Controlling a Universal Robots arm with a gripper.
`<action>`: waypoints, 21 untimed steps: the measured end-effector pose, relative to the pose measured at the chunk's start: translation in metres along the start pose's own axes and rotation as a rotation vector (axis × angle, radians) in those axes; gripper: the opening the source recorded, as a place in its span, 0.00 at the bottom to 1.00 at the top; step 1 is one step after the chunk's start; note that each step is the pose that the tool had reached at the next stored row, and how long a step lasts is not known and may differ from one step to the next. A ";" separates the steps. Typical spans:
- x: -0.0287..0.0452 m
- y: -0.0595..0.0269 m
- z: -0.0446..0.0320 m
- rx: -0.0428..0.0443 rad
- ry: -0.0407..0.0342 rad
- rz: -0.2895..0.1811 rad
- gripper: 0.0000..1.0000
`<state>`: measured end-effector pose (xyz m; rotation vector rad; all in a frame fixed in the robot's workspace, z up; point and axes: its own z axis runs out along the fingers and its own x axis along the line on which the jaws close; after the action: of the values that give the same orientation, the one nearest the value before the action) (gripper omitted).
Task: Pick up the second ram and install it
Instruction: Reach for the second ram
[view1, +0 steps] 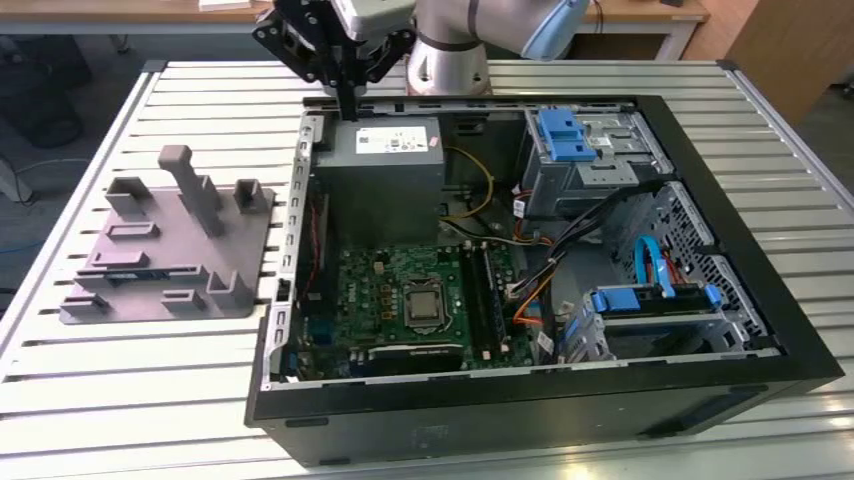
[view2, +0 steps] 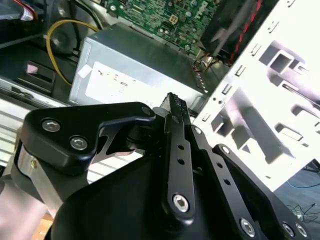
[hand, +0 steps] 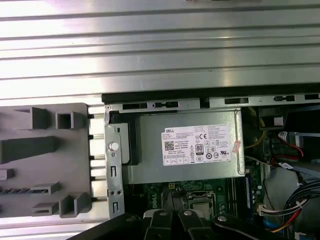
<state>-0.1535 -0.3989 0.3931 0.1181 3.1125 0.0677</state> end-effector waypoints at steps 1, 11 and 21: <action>0.0028 -0.0002 0.0000 0.0000 0.0000 0.000 0.10; 0.0391 -0.0030 -0.0005 0.0000 0.0000 0.000 0.10; 0.0670 -0.0051 -0.0005 0.0000 0.0000 0.000 0.10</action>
<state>-0.2207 -0.3990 0.3918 0.1180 3.1124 0.0676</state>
